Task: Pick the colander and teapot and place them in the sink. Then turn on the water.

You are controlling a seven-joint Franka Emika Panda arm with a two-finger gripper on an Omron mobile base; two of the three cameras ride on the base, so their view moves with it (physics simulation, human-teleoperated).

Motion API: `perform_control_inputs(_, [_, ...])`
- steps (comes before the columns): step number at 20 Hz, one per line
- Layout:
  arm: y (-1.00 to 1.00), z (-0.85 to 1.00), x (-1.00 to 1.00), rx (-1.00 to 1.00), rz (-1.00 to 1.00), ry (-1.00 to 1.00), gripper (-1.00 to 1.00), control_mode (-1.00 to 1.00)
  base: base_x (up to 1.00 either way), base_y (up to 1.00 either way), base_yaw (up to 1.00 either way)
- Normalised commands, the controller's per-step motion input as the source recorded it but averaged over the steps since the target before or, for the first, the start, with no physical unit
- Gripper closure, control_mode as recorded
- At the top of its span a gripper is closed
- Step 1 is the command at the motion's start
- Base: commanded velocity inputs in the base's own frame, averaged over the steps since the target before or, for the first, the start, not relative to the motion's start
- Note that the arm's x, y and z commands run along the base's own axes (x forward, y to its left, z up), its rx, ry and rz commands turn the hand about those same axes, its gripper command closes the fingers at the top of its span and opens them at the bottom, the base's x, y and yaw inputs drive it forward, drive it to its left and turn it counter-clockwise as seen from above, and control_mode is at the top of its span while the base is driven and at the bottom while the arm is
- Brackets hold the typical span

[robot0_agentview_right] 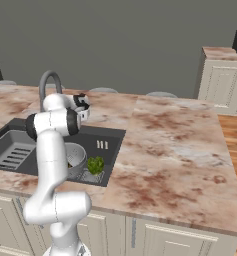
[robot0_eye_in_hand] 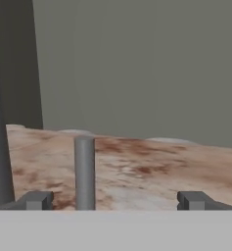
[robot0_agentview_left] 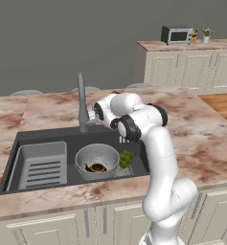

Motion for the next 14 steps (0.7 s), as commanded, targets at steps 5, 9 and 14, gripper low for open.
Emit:
perform_control_inputs(5, [0.25,-0.04,0.04,0.00,-0.03,0.00,-1.00,-1.00,0.00,0.00,0.00])
perform_control_inputs(9, [0.23,-0.04,0.04,0.00,-0.04,0.00,-1.00,-1.00,0.00,0.00,0.00])
perform_control_inputs(14, [0.15,0.00,0.01,0.00,-0.04,0.00,-1.00,-1.00,0.00,0.00,0.00])
